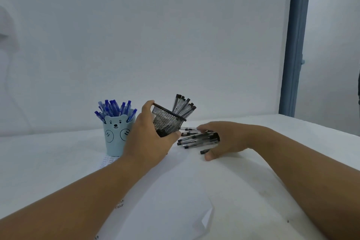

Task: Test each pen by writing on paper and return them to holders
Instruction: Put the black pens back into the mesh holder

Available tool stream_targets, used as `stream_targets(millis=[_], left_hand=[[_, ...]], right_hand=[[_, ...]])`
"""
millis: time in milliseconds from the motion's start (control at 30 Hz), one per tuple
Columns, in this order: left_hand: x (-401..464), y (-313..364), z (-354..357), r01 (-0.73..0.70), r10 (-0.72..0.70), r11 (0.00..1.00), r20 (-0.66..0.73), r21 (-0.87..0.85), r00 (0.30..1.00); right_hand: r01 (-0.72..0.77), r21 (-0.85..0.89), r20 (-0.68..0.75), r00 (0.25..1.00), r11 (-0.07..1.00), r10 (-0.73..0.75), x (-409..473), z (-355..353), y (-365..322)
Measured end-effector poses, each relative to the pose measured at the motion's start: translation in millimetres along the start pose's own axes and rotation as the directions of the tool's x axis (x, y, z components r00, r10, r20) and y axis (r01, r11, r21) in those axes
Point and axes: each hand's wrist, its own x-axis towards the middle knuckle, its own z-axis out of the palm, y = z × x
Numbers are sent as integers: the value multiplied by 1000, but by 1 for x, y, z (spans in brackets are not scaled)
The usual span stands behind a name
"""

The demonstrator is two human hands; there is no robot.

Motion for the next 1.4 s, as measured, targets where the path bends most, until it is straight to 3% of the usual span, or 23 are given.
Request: stream_targets(millis=[333,467,667,1000,1167,1233,1333,1400], left_hand=[[-2,1,0,10,-10,1000,17,3,1000],[-2,1,0,12,-12,1000,22,-6,1000],[-2,1,1,15,-15,1000,13,-11,1000],[1,2,-1,38,-41,995,-36,-87,999],[1,6,-3,64,-76,988,-86,-143,993],[1,6,-2,66,-79,987,-92,-146,993],[0,7,-3,74,-86,985,-76,-155,993],[-1,8,-3,66,-77,986,-70,-153,995]], right_hand=[[62,-2,-42,997,998,-62,9,6,5],[52,-41,-109,992,998,-57,17,13,6],[63,-129,-98,992,990,-76,21,18,-1],[107,34,-268,959,994,-94,13,11,-7],[130,190,-420,907,973,-39,10,0,-5],[160,310,-519,854,937,26,9,-4,-3],[292,509,-696,694,809,188,4,-10,-10],[437,667,-706,631,604,323,1,-13,-20]])
